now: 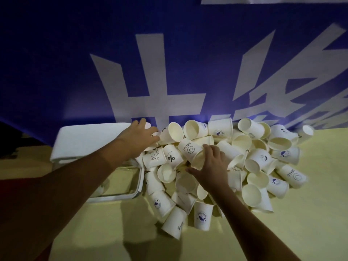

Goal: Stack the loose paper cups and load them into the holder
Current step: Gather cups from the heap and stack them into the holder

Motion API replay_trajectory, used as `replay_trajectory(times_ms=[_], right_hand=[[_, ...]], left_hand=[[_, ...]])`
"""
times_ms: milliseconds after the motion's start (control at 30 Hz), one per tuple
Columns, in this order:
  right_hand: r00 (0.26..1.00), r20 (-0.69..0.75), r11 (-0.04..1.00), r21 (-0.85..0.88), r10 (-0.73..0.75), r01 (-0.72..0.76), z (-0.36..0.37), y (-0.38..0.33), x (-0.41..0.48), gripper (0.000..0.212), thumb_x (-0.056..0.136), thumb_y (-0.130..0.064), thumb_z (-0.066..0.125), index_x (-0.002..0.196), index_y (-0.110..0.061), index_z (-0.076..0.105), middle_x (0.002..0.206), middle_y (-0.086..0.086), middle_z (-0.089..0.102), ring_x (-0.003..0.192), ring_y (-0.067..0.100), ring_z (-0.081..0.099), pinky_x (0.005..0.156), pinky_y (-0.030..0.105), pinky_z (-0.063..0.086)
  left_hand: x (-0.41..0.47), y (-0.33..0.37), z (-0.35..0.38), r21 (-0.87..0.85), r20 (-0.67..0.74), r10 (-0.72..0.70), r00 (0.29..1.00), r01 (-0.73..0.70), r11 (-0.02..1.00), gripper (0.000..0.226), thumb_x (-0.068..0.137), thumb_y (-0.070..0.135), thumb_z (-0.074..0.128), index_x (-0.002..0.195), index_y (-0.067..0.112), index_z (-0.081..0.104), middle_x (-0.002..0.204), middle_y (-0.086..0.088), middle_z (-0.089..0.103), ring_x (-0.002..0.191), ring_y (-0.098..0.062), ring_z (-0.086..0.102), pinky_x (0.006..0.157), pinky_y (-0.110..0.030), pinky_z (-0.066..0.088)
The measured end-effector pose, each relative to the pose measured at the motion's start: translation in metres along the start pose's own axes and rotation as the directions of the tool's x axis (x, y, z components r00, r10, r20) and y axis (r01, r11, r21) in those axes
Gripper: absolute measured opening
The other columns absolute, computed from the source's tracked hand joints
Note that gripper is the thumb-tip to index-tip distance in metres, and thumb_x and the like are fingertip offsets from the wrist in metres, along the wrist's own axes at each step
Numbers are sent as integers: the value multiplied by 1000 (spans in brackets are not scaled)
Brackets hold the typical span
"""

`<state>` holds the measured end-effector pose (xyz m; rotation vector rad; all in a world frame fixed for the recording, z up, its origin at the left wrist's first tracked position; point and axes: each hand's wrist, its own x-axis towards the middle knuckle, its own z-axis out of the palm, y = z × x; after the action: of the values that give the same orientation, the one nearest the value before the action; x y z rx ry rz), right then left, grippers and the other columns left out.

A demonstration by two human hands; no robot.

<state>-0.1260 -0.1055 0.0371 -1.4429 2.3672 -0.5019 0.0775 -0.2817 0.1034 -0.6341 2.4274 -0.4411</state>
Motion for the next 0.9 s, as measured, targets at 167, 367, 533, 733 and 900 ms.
replay_trajectory(times_ms=[167, 367, 533, 733, 900], right_hand=[[994, -90, 996, 66, -61, 68, 3, 7, -1, 81, 72, -39, 90, 136, -6, 53, 128, 15, 58, 111, 36, 54, 92, 51, 53], [993, -84, 946, 305, -86, 108, -13, 12, -5, 88, 81, -28, 85, 152, -10, 36, 140, 9, 53, 126, 25, 51, 99, 39, 48], [982, -92, 903, 386, -164, 187, -34, 2, -12, 79, 84, -30, 81, 151, -19, 40, 133, -11, 44, 119, 6, 46, 98, 27, 43], [941, 19, 852, 431, -339, 298, -48, -40, -21, 78, 85, -44, 78, 152, -27, 41, 140, -11, 48, 121, -1, 47, 97, 5, 38], [934, -7, 841, 432, -357, 324, -46, -64, -34, 76, 81, -51, 82, 144, -35, 44, 133, -22, 52, 122, 0, 52, 97, 32, 54]], left_hand=[[-1, -4, 3, -105, -2, -6, 1000, 6, 994, 75, 91, 26, 74, 153, 29, 33, 159, -6, 34, 136, -32, 42, 105, -39, 50], [-12, -16, -3, -539, -89, -147, 985, 76, 839, 78, 82, 59, 75, 148, 38, 39, 147, 10, 44, 125, -21, 43, 94, -34, 47], [-46, 10, -18, -988, -7, -485, 875, 69, 139, 68, 86, 54, 74, 145, 38, 44, 130, 16, 56, 106, -10, 61, 82, -26, 52], [-72, 46, -8, -988, 34, -463, 886, -40, -148, 69, 77, 65, 65, 139, 51, 40, 133, 15, 56, 112, -15, 63, 90, -42, 61], [-97, 43, 14, -985, 4, -482, 876, -79, -153, 82, 67, 63, 81, 138, 53, 41, 131, 20, 59, 113, -13, 63, 91, -38, 59]])
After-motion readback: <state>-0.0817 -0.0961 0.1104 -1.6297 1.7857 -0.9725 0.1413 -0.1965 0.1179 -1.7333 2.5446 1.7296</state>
